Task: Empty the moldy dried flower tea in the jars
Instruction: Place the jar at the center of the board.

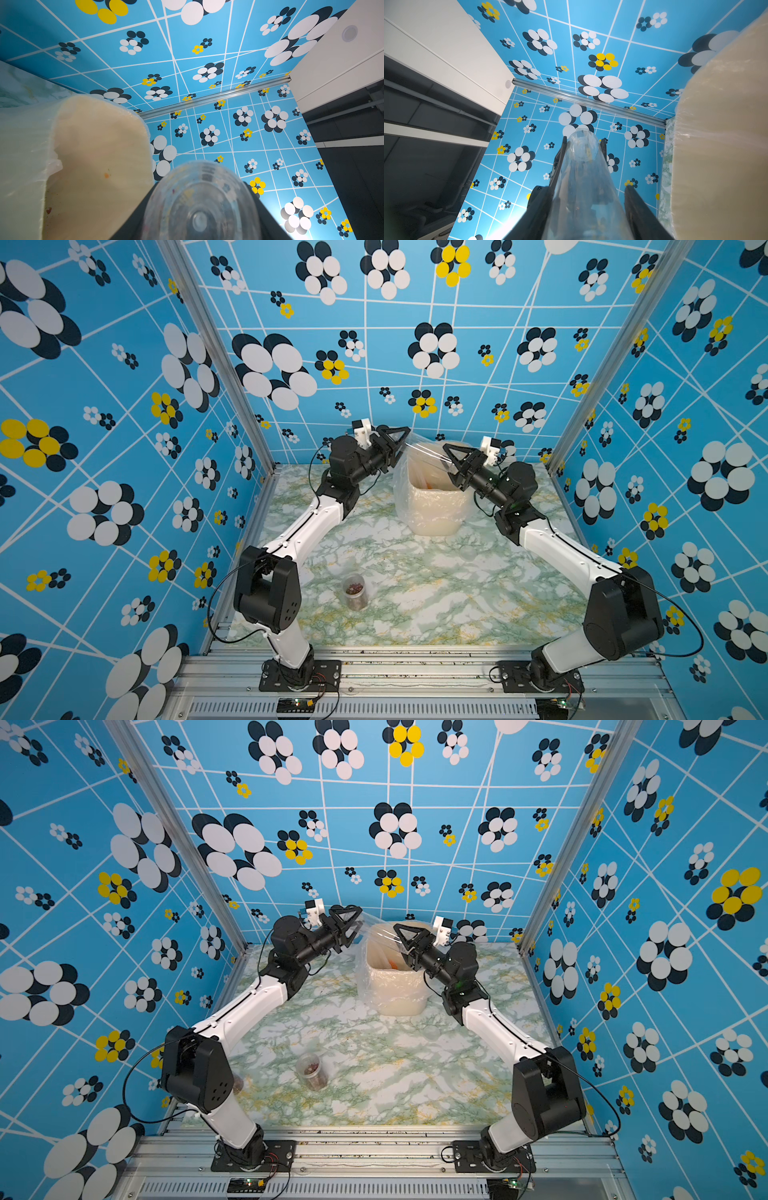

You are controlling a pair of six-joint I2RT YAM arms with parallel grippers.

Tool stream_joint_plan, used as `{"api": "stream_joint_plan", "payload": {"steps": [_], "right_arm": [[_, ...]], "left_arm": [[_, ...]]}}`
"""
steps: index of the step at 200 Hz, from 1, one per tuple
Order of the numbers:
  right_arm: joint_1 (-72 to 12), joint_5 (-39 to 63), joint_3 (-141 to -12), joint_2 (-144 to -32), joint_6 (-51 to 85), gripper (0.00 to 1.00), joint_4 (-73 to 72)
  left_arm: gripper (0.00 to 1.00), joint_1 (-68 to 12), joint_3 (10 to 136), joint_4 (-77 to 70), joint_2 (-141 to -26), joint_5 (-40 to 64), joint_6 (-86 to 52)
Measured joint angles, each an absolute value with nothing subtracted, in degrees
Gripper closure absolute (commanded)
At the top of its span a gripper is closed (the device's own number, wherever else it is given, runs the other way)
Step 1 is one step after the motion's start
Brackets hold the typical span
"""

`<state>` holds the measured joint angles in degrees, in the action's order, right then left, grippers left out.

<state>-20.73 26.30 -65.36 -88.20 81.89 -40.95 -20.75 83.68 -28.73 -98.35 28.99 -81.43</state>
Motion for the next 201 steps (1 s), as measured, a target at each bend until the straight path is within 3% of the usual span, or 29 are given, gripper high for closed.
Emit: {"api": "stream_joint_plan", "payload": {"steps": [58, 114, 201], "right_arm": [[-20.9, 26.6, -65.4, -88.2, 81.9, 0.49, -40.9], [-20.9, 27.4, -65.4, -88.2, 81.8, 0.5, -40.9], [-20.8, 27.8, -65.1, -84.0, 78.3, 0.52, -37.0]], "left_arm": [[0.17, -20.8, 83.7, -28.2, -98.3, 29.1, -79.5], [0.02, -20.7, 83.7, -20.8, -95.2, 28.1, -72.6], [0.0, -19.8, 83.7, 0.3, -79.6, 16.5, -48.2]]}}
